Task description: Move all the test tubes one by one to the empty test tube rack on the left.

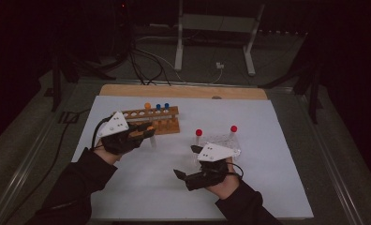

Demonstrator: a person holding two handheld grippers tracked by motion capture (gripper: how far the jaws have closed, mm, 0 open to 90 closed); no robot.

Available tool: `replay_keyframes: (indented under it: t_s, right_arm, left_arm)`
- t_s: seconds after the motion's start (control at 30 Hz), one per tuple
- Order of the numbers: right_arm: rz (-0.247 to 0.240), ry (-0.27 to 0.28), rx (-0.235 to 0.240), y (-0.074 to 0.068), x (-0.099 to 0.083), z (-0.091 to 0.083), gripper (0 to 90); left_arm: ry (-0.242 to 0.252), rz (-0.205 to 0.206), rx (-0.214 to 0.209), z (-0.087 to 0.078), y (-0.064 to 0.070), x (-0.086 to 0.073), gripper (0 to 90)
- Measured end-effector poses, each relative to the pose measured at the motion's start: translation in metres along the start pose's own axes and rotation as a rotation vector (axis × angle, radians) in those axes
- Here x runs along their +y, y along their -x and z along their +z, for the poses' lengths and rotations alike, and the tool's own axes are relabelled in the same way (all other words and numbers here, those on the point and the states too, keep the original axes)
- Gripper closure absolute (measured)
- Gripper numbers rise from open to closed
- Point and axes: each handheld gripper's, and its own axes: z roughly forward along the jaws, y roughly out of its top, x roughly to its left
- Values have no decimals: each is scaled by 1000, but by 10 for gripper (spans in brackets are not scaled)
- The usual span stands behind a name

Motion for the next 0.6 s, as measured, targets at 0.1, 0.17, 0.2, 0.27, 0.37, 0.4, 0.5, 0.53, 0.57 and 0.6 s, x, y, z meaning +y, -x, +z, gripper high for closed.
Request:
replay_keyframes:
  t_s: [0.1,0.17,0.2,0.27,0.37,0.4,0.5,0.53,0.57,0.6]
  right_arm:
    - [-3,9,13,1,-1,-1,5]
    - [5,19,32,3,-1,-2,0]
    - [1,16,30,3,-1,-2,0]
    - [5,27,42,3,0,-4,0]
    - [4,34,43,3,0,-5,0]
    - [3,35,39,3,0,-5,0]
    - [-3,36,32,4,-1,-5,0]
    - [-4,33,36,4,-1,-5,0]
    - [-5,34,36,4,-1,-5,0]
    - [-8,36,31,4,-1,-5,0]
  left_arm:
    - [-1,-3,29,-2,-9,3,722]
    - [-4,-5,45,-2,-15,4,722]
    - [-5,-5,56,-2,-18,5,722]
    - [-4,-12,72,-2,-24,7,722]
    - [3,-16,98,-2,-31,9,722]
    - [7,-16,114,-2,-35,11,722]
    - [17,-21,145,-1,-43,14,722]
    - [21,-28,150,-1,-47,15,722]
    - [21,-31,160,0,-50,16,722]
    - [25,-33,170,1,-53,17,722]
